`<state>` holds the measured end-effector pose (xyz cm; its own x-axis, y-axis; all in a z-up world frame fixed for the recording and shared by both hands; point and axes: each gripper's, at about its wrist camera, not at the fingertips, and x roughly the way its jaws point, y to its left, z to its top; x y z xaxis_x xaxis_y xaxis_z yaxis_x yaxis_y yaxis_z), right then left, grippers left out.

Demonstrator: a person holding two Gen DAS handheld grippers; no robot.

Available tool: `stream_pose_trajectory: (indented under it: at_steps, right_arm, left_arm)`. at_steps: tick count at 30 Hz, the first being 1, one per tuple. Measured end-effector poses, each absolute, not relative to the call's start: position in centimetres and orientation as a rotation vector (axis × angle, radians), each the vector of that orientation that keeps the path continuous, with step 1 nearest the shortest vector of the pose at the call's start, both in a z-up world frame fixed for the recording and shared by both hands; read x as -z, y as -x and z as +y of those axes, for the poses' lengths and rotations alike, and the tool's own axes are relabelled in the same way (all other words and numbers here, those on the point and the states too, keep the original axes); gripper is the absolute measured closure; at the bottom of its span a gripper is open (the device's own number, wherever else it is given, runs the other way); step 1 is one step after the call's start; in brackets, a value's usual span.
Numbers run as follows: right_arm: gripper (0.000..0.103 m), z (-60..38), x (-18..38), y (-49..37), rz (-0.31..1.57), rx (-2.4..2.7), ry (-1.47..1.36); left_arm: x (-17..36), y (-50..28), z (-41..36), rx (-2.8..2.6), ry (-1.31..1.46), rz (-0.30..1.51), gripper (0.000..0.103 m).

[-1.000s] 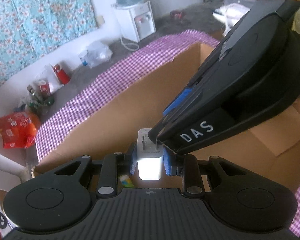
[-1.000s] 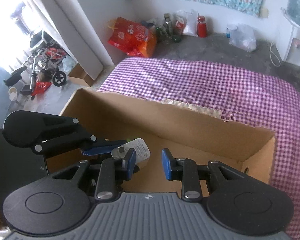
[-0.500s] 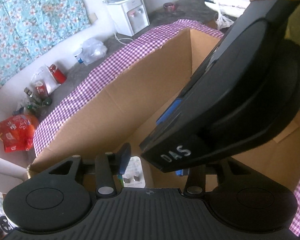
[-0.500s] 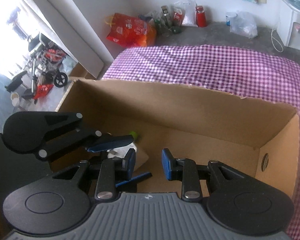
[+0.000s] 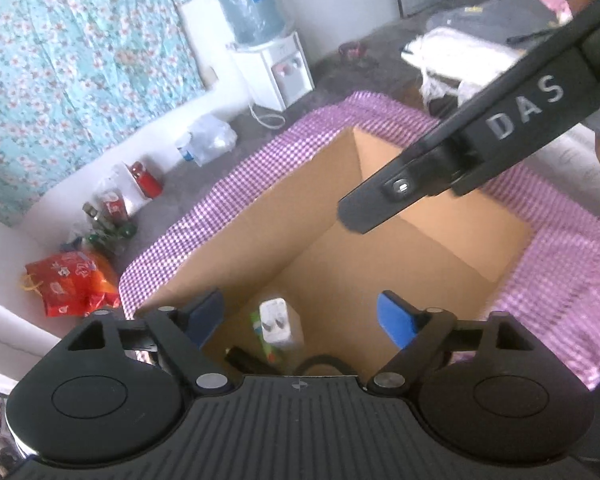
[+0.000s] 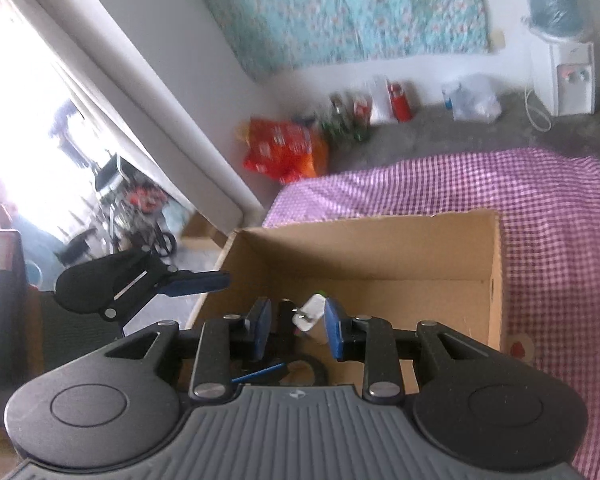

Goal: Organize rigid objects
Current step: 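Carry the white charger into the box and open the right tool, then withdraw the open right tool from the box toward the pink lid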

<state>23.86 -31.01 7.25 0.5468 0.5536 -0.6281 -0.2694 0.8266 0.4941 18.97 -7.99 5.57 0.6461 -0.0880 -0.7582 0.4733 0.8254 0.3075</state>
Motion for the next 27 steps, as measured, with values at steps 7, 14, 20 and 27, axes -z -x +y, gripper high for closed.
stream_pose_trajectory:
  at_steps: [7,14,20,27]
  right_arm:
    - [0.071,-31.9,-8.8,-17.4,0.790,-0.493,-0.396]
    - [0.071,-30.7,-7.7,-12.6,0.810,-0.479,-0.379]
    - [0.071,-28.7,-7.0,-10.3,0.828,-0.504,-0.341]
    - [0.071,-27.2,-5.8,-9.3,0.836,-0.518,-0.304]
  left_arm:
    - [-7.7,-12.5,-8.2,0.313,-0.509,0.747,0.005]
    - [-6.7,-8.6,-7.2,0.298,-0.477,0.781,0.005]
    - [-6.4,-5.3,-3.8,0.217,-0.496,0.812,0.005]
    - [-4.6,-2.5,0.9,0.104,-0.619,0.808,0.002]
